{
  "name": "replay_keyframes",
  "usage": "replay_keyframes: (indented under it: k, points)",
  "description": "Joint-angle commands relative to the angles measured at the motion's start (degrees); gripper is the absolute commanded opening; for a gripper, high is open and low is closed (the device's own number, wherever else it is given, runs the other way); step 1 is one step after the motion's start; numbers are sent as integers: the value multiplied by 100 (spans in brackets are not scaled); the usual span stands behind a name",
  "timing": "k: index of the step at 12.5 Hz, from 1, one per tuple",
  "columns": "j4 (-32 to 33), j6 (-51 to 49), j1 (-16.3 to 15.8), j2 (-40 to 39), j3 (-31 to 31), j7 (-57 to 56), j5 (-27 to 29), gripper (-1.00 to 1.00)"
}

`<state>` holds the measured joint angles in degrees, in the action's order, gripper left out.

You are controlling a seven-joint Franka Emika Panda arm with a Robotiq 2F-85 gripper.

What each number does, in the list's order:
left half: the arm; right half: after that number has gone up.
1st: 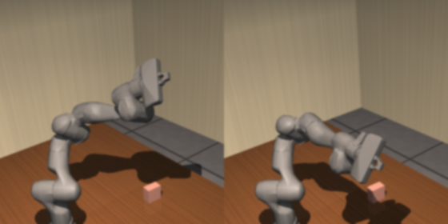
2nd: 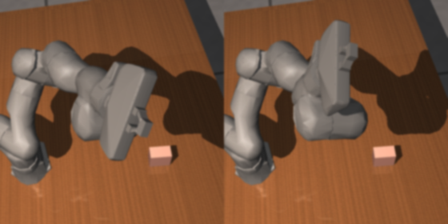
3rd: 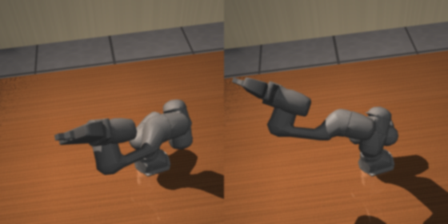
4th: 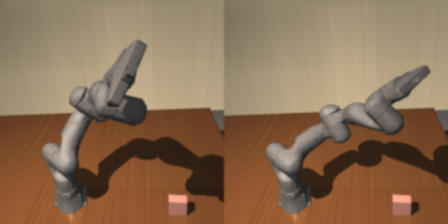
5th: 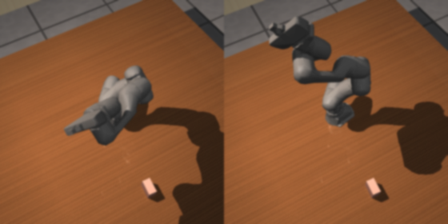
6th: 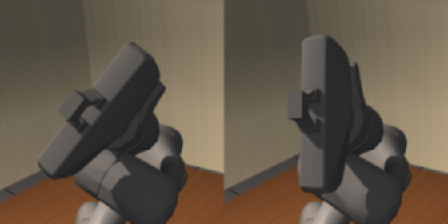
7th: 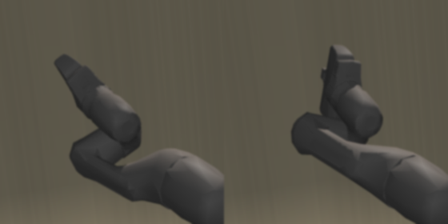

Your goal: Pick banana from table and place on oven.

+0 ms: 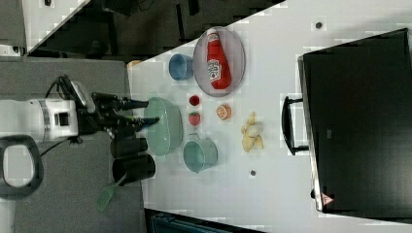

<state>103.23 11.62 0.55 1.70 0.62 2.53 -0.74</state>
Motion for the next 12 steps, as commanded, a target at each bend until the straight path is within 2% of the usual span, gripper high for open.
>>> replay_keyframes:
  k: [1, 3, 7, 12]
  points:
    - [1434, -1051, 70, 2620, 74, 301, -6, 59]
    - [1435, -1042, 69, 2614, 67, 301, -6, 99]
    - [1547, -861, 68, 2317, 63, 301, -6, 100]
    - [1936, 47, 68, 1218, 62, 301, -6, 100]
